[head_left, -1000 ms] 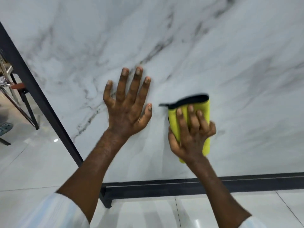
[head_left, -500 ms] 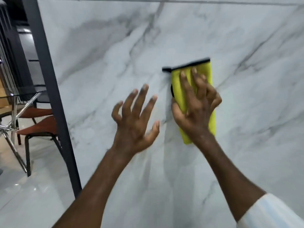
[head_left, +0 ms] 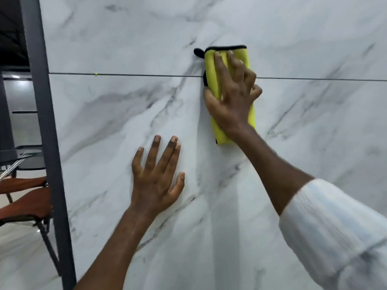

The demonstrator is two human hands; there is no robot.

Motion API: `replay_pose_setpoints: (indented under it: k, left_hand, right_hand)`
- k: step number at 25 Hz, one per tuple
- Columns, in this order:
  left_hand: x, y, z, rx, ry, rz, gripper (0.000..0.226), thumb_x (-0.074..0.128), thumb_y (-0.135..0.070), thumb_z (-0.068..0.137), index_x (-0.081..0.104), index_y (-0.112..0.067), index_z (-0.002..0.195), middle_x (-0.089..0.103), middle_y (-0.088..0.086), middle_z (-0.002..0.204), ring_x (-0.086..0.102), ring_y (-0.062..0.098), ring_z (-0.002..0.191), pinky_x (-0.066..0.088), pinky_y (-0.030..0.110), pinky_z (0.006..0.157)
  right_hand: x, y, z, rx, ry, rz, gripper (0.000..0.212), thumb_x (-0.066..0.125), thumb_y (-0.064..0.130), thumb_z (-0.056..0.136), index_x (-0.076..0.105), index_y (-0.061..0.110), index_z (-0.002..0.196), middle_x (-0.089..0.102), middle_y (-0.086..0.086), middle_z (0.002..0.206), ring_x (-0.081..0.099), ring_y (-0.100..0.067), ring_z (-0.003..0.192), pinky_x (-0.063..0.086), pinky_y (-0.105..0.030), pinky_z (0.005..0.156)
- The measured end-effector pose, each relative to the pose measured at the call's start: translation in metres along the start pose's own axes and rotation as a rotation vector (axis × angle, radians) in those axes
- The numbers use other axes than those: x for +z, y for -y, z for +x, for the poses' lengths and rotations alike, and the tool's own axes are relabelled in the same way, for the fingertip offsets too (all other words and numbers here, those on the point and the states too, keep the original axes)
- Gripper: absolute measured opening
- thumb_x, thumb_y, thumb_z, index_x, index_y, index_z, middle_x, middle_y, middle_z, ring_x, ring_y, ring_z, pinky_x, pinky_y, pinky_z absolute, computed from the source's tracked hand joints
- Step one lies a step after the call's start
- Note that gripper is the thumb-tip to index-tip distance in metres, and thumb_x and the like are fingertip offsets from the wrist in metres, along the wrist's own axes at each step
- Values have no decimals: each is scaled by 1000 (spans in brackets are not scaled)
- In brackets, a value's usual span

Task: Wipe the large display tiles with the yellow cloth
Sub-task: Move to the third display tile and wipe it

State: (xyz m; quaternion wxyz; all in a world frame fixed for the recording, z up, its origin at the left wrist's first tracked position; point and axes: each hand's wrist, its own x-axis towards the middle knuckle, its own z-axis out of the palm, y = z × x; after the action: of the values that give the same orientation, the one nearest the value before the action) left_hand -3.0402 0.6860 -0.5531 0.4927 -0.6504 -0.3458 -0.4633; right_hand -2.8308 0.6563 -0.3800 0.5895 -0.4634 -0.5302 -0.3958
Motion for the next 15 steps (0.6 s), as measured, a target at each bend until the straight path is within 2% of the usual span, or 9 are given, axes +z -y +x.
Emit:
replay_pose_setpoints:
  k: [2,5,8,10,13,15]
  left_hand:
    - [-5,-6,5,-27,-19,-28,66,50,-37,99,46,-8,157,35,10,169,28,37,158,22,61,120]
    - [-12,-37,26,-8,-64,-151,63,50,-39,98,50,-11,155,36,10,168,34,30,156,22,55,119]
    - [2,-59,26,70,31,-130,74,57,-46,95,44,-11,159,29,11,171,25,34,159,20,60,124]
    - [13,-59,16,103,62,-69,78,59,-48,94,42,-11,160,28,12,171,23,38,159,17,65,126]
    - [16,-57,16,107,59,-57,77,57,-48,95,40,-10,160,30,13,170,24,39,158,16,66,126]
    - [16,-59,17,97,61,-48,77,56,-47,97,39,-9,161,29,14,171,24,40,158,15,67,125]
  right_hand:
    - [-1,-7,3,-51,-8,-16,77,59,48,82,43,37,157,36,7,164,36,-22,142,36,-54,100]
    - [-9,-40,-77,-58,-50,-45,74,66,44,86,46,31,156,37,3,165,35,-22,146,35,-52,104]
    - [-16,-67,-160,-44,-1,-75,71,65,43,86,50,27,154,38,1,165,37,-25,145,36,-57,102]
    - [-19,-74,-125,-96,20,-69,74,61,45,83,48,30,155,38,1,164,37,-26,140,36,-56,100]
    - [-25,-74,-24,-16,23,-71,77,56,50,84,40,37,158,34,6,166,35,-24,136,36,-52,99]
    - [-26,-80,-12,-33,4,-101,76,56,50,87,38,36,159,33,6,166,35,-23,140,35,-52,101]
